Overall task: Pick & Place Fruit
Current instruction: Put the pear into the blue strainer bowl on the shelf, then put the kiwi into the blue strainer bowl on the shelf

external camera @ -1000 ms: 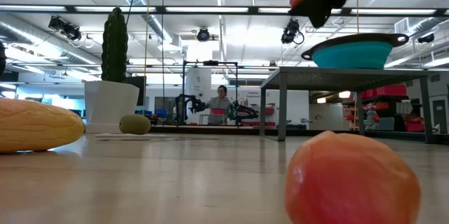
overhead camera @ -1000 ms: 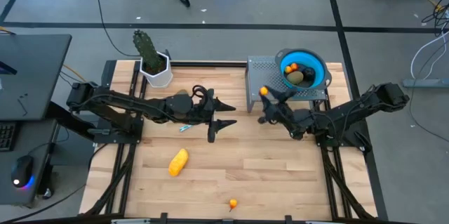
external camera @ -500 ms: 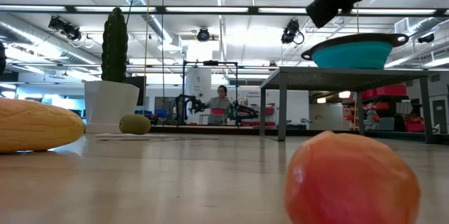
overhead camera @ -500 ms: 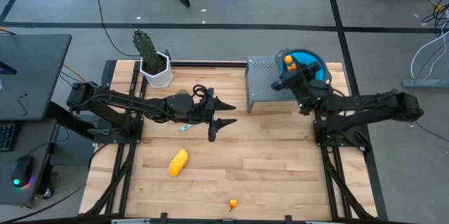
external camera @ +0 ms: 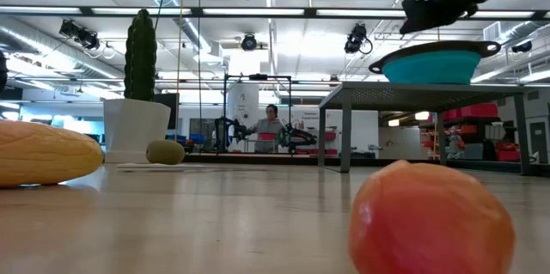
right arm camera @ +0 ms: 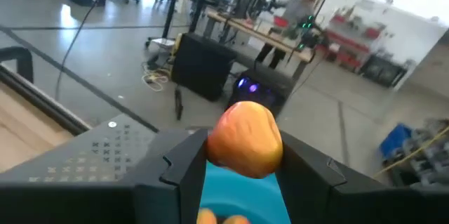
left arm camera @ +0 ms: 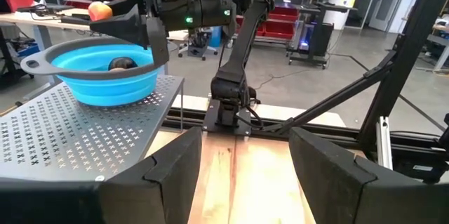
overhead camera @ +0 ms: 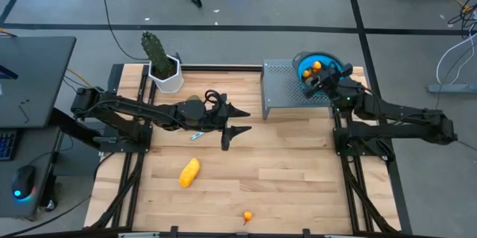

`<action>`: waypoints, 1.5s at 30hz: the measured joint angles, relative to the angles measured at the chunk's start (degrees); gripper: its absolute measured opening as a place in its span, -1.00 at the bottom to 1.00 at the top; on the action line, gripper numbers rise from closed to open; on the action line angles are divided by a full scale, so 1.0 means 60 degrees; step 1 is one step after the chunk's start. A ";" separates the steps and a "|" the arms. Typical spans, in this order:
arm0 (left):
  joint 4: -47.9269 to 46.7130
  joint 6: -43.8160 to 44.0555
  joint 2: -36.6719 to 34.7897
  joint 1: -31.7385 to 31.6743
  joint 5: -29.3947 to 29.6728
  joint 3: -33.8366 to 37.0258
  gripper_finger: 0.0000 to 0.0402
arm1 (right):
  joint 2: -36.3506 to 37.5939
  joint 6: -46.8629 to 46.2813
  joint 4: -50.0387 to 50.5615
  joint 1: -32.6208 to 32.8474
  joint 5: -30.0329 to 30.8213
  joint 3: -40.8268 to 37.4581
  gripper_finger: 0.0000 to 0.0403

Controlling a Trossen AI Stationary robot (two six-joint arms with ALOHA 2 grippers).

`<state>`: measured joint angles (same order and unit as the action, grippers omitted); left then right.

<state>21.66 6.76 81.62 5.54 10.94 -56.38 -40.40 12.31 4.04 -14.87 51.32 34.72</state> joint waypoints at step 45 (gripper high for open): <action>-0.3755 0.0398 0.0000 0.0001 0.2334 -0.0004 0.12 | -0.1958 -0.0465 -0.1684 0.1784 -1.0547 0.0004 0.49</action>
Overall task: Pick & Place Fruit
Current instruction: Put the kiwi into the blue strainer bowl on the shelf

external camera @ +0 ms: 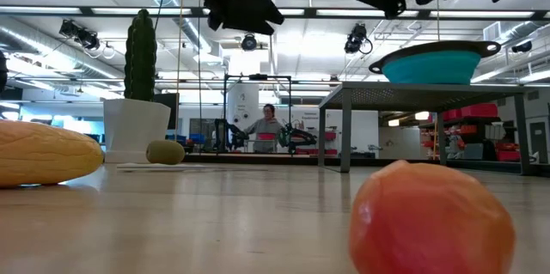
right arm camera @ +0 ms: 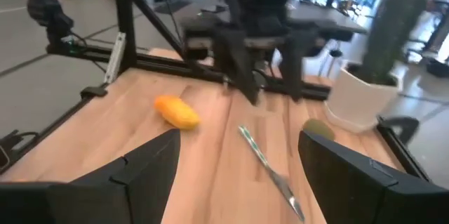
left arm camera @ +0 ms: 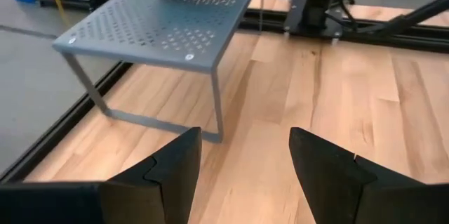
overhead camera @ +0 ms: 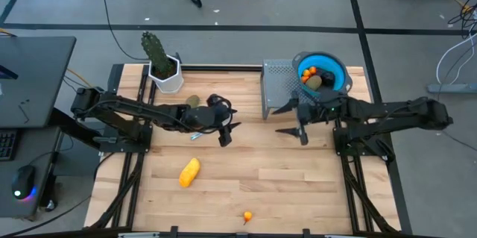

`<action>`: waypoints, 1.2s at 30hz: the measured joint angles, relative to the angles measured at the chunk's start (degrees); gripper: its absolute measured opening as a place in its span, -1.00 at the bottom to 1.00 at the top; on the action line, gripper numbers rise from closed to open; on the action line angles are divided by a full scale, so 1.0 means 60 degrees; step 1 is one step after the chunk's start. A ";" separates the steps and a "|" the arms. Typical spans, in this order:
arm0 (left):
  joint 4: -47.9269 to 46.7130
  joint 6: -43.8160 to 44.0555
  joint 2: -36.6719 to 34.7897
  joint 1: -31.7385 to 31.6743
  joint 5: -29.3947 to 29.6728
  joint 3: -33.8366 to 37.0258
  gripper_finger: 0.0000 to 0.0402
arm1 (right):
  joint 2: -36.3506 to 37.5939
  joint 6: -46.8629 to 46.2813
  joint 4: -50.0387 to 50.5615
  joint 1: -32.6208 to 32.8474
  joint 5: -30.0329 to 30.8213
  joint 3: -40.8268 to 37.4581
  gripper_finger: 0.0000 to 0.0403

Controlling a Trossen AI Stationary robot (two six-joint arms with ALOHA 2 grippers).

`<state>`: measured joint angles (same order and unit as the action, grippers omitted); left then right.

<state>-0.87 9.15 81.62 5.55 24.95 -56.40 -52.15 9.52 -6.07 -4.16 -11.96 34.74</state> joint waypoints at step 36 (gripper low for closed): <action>-0.1525 0.3360 -0.0073 -0.2471 0.3244 0.3136 0.25 | -0.0363 0.0068 -0.0808 0.0415 0.0061 0.0000 0.49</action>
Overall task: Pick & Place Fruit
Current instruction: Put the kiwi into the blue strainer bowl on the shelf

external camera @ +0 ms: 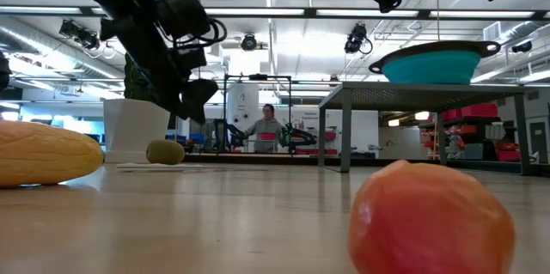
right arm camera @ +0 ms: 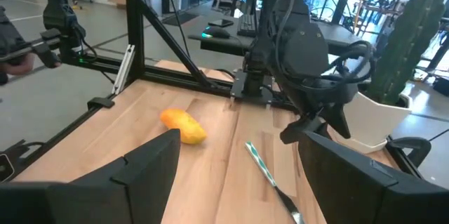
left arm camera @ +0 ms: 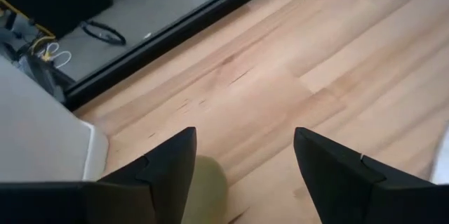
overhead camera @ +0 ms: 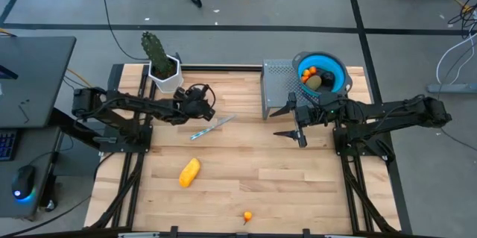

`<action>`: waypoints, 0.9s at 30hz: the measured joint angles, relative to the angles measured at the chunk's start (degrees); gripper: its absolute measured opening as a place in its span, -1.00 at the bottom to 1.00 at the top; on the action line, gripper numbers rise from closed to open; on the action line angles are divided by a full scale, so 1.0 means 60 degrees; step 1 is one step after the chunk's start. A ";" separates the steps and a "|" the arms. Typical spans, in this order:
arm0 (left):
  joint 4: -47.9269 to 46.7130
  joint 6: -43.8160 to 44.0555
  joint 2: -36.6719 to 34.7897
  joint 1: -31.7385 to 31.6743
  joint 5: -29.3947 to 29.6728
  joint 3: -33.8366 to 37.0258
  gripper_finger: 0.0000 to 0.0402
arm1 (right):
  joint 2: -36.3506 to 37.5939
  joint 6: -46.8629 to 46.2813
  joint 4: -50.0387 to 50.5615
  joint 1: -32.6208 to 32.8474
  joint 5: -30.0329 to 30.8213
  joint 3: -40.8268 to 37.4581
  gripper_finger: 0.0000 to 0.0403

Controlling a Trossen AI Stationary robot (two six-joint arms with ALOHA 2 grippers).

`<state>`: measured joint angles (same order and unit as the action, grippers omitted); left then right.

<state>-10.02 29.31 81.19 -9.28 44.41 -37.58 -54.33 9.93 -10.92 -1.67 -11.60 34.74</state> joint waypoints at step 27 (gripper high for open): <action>0.0878 0.0117 0.0061 -0.1833 -0.2156 0.1235 0.67 | 0.0000 0.0000 0.0069 0.0000 -0.0004 0.0000 0.49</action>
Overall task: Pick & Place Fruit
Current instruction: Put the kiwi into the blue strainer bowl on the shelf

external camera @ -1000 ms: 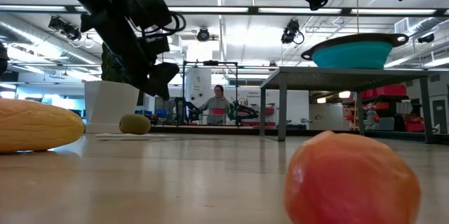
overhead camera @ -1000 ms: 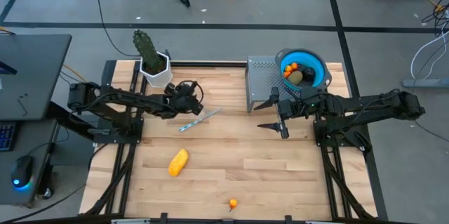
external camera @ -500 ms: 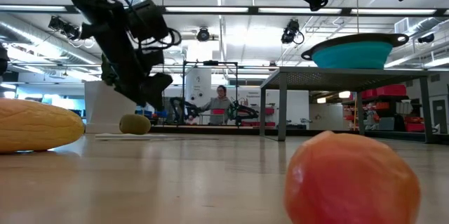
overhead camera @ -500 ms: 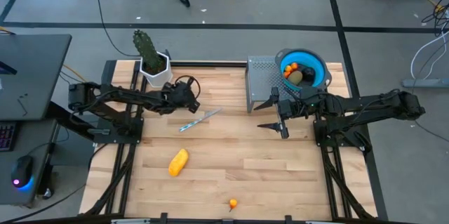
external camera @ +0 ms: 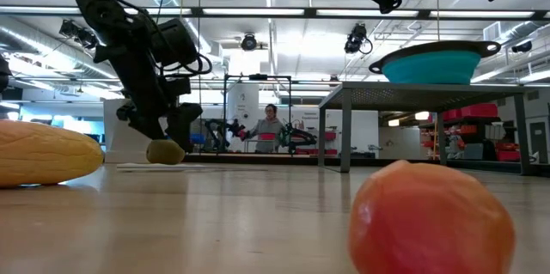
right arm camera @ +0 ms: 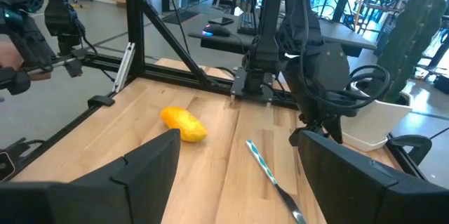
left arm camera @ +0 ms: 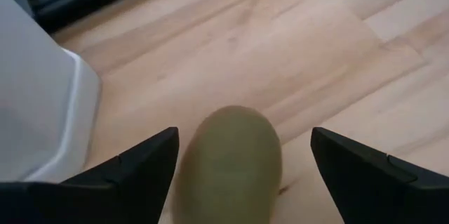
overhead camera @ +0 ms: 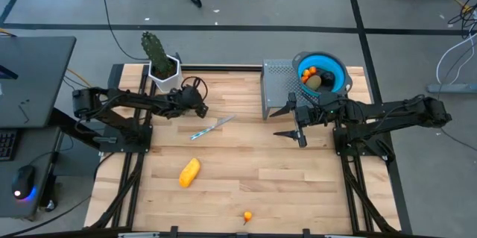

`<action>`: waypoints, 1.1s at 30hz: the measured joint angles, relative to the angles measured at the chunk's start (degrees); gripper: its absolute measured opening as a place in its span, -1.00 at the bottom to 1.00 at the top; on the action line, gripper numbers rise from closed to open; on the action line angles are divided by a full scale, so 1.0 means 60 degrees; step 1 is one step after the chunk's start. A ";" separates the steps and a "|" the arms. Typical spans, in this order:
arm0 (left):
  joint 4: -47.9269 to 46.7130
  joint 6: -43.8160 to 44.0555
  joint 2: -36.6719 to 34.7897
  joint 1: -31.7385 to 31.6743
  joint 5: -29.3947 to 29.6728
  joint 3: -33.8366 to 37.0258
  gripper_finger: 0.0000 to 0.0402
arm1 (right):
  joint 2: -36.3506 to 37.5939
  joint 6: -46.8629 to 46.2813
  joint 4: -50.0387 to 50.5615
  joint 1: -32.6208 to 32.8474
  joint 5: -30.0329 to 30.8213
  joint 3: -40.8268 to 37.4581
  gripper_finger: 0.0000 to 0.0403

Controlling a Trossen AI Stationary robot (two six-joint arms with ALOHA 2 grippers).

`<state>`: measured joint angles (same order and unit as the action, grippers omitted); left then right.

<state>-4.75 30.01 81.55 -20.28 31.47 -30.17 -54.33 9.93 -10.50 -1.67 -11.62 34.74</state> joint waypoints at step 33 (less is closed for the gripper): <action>0.0277 0.0353 0.0016 -0.0076 -0.0517 0.0248 0.16 | 0.0000 0.0000 -0.0004 0.0000 0.0015 0.0000 0.49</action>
<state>-3.09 32.13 81.65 -20.73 28.37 -28.69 -54.33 9.93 -10.52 -1.67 -11.53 34.74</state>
